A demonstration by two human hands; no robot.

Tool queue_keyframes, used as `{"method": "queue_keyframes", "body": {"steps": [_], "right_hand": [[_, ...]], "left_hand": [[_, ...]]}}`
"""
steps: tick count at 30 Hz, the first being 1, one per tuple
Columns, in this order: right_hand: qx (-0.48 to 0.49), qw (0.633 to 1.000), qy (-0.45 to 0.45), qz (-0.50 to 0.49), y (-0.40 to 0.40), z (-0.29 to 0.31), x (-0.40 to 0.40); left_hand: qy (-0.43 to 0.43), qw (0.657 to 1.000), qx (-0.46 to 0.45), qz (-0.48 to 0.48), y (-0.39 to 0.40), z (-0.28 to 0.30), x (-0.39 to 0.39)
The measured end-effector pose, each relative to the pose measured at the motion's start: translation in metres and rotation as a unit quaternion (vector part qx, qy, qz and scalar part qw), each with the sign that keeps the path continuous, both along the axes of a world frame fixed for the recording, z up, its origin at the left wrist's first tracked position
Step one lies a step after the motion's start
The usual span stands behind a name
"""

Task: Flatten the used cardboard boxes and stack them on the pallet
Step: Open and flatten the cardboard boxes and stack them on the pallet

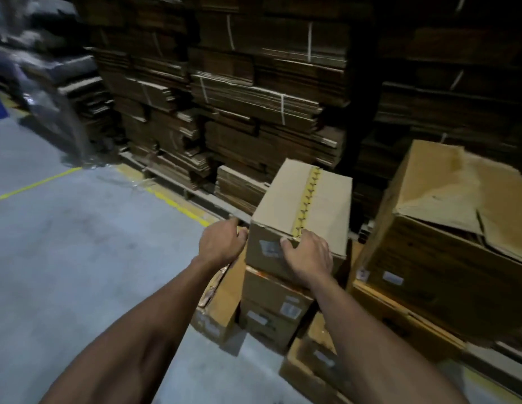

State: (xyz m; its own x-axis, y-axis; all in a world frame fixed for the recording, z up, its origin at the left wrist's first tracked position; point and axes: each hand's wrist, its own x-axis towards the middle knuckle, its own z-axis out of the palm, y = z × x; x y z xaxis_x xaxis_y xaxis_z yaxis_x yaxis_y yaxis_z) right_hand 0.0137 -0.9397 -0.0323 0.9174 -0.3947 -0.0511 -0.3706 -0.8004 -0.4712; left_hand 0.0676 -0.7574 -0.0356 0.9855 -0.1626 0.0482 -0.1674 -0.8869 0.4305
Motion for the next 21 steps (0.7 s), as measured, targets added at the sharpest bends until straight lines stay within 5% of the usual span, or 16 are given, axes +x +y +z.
{"method": "queue_keyframes", "body": {"steps": [11,21], "right_hand": [[0.015,0.99,0.041,-0.138,-0.107,-0.037,0.14],[0.052,0.96,0.106,-0.254,-0.183,-0.089,0.257]], "left_hand": [[0.032,0.997,-0.013,-0.07,-0.098,-0.052,0.2],[0.196,0.978,-0.016,-0.064,-0.15,-0.126,0.353]]}}
